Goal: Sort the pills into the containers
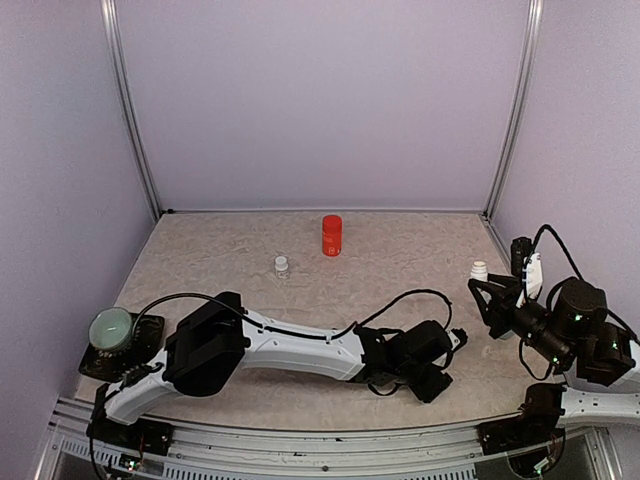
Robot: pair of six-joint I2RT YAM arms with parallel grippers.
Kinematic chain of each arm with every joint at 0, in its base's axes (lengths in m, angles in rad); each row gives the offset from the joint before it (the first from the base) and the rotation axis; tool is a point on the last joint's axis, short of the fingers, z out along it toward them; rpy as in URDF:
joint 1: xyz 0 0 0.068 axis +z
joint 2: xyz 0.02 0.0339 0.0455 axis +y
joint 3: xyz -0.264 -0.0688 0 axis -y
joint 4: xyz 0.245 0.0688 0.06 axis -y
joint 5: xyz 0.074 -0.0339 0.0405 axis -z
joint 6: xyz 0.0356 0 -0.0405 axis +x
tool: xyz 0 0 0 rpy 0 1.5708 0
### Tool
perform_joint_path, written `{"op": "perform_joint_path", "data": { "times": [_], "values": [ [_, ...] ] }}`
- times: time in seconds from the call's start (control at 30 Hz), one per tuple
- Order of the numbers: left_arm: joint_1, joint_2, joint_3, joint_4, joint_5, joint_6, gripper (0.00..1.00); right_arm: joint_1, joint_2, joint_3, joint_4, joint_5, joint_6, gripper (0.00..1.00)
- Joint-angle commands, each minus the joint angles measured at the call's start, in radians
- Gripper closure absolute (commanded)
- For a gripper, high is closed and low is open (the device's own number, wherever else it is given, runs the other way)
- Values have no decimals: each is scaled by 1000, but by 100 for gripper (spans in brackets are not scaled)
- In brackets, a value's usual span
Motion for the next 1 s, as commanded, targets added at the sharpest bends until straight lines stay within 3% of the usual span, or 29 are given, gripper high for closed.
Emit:
{"op": "perform_joint_path", "data": {
  "times": [0.0,0.27,0.43,0.7,0.97],
  "values": [
    [-6,41,25,-23,-23,1,35,5,-69,20,5,-2,3,73],
    [-7,39,19,-10,7,11,65,5,-61,17,23,2,-5,73],
    [-7,-2,-36,-9,-18,12,78,4,-69,11,28,6,-7,73],
    [23,-160,-149,10,-60,-22,80,4,-25,-5,68,-18,-15,72],
    [112,-466,-433,129,18,-103,79,4,54,-94,236,-96,-55,72]
  ]
}}
